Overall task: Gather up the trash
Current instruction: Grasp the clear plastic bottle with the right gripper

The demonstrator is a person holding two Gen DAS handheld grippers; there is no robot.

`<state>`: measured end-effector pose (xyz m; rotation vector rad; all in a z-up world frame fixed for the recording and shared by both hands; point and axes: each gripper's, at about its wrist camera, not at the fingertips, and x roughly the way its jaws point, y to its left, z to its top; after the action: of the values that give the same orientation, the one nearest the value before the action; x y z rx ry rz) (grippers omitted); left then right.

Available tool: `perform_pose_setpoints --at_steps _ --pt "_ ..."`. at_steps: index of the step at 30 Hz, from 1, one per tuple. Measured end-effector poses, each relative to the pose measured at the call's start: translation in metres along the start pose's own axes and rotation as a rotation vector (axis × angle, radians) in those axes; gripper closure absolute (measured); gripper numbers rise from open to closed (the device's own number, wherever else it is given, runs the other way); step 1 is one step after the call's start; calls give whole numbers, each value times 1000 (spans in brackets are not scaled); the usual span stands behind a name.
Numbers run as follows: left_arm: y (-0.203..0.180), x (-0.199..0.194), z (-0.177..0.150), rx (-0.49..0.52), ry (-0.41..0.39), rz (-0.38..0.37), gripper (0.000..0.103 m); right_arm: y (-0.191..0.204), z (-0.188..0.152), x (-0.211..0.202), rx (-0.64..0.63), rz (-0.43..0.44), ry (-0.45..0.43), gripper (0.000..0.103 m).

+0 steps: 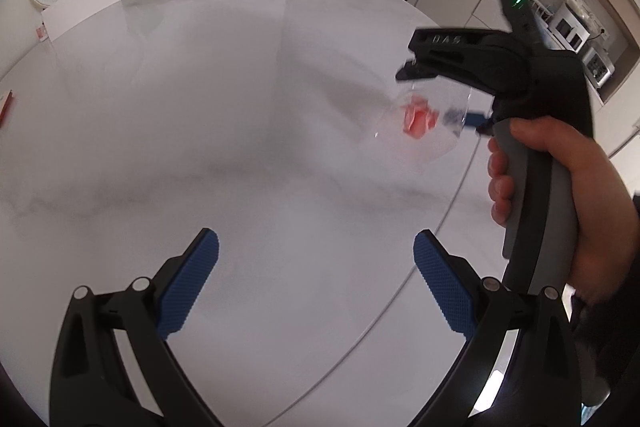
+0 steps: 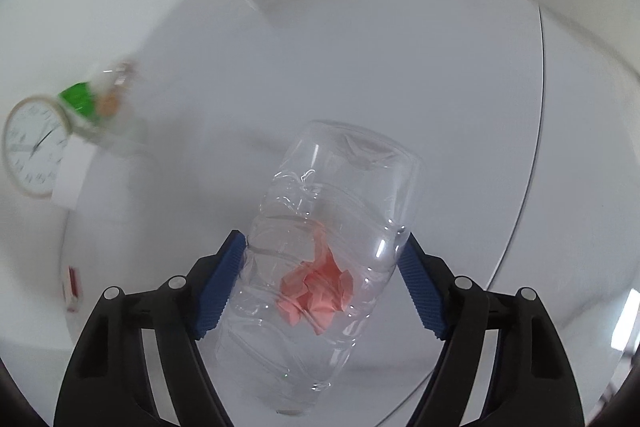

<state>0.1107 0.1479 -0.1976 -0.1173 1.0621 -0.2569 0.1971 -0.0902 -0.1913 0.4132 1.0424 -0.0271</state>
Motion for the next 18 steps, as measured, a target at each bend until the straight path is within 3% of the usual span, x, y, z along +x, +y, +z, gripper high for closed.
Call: perform_pose_setpoints --at_steps 4,8,18 --pt "-9 5 -11 29 6 -1 9 18 -18 -34 -232 -28 -180 26" --pt "-18 10 -22 52 22 -9 9 34 -38 -51 -371 -46 -273 26" --pt "-52 27 -42 105 60 -19 9 21 -39 -68 -352 -35 -318 26"
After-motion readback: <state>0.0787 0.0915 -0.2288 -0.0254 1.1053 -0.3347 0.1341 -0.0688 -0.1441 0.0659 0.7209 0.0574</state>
